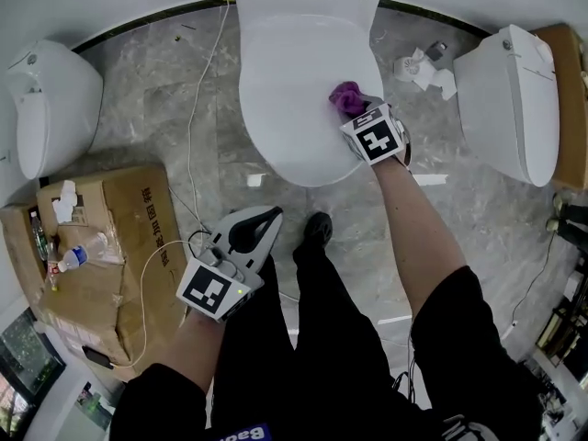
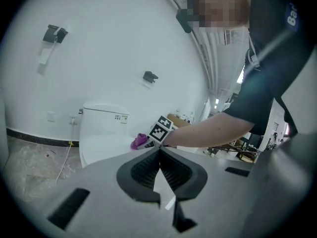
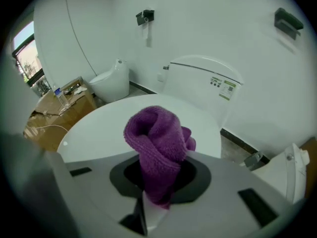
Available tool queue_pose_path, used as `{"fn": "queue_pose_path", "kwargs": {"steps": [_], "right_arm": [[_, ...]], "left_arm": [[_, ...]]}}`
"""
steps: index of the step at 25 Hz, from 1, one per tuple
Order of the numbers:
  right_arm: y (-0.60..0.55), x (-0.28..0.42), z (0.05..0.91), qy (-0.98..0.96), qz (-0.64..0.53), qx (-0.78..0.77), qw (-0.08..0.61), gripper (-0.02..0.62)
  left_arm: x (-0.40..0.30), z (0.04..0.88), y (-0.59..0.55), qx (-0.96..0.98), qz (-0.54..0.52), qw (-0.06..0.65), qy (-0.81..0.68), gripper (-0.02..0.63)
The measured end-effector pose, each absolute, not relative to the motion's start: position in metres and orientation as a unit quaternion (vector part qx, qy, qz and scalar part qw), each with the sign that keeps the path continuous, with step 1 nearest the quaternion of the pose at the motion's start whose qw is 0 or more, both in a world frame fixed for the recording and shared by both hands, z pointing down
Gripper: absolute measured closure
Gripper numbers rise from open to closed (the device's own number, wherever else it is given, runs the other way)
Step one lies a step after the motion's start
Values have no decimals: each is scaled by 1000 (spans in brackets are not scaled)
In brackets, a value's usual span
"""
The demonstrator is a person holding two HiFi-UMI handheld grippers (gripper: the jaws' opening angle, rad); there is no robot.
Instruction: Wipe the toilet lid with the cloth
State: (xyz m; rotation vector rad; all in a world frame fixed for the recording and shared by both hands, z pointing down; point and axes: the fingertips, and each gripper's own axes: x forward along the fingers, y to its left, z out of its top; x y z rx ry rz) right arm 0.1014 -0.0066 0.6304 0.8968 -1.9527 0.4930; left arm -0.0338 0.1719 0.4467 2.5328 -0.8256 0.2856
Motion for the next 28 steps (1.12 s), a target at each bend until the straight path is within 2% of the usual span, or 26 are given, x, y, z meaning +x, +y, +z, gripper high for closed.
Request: {"fn": "queue_pose_path", "kwargs": {"steps": [4,7,20,28], "right_arm": [[5,133,632,-774,213,390,451,512],[16,125,628,-775,208,396,446,512],[93,-62,625,-821,178,300,452,512],[123,-36,632,-823,149,283,469,512]], "left_arm": [[-15,444,183,930,100,223,-275,589],[-13,449,195,928,104,241,-264,589],[-106,434,236,933,119,236,-243,589],[-104,435,246,932,120,229,-253,589]]}}
